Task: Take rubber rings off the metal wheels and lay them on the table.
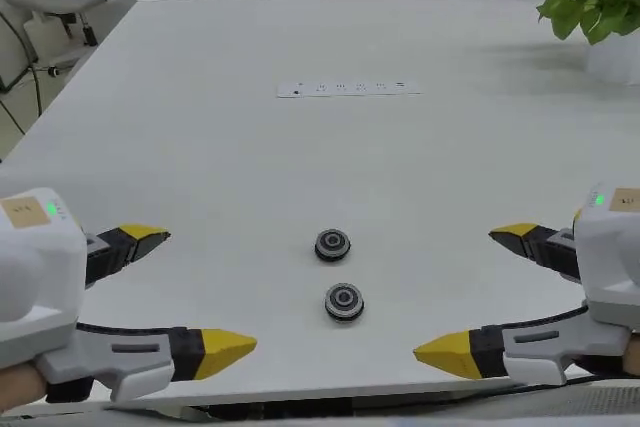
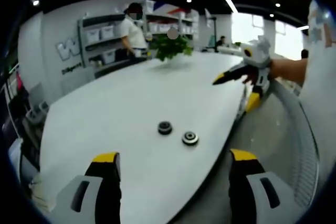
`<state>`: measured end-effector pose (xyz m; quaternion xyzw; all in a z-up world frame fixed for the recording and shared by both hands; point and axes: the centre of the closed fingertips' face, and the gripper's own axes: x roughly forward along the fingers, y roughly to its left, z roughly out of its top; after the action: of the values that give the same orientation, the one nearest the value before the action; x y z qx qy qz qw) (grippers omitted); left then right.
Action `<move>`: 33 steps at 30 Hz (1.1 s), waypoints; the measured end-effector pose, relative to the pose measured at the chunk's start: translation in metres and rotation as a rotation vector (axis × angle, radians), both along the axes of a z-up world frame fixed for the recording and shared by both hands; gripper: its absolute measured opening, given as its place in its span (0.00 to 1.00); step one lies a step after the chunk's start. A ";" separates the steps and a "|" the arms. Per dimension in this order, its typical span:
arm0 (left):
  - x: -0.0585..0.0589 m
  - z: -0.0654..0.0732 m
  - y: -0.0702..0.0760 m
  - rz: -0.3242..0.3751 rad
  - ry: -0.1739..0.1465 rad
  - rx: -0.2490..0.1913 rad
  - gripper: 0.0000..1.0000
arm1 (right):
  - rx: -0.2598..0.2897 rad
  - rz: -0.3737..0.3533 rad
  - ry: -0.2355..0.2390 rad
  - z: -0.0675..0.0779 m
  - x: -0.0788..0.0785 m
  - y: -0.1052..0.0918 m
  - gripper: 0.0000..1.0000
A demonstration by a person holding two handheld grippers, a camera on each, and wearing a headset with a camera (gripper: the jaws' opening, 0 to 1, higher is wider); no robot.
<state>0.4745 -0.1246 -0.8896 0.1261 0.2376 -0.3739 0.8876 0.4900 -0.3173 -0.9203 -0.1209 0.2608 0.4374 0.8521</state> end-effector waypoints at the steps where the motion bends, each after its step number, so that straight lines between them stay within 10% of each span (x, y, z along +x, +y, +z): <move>1: 0.000 0.000 0.000 0.000 0.002 0.000 0.85 | 0.000 0.000 -0.001 0.000 0.000 0.000 0.99; 33: 0.016 0.000 -0.002 -0.031 -0.005 0.016 0.83 | 0.010 0.039 -0.031 0.001 0.011 0.004 0.99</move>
<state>0.4904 -0.1264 -0.8899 0.1377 0.2366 -0.3855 0.8812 0.5012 -0.3131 -0.9188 -0.1286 0.2432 0.4533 0.8478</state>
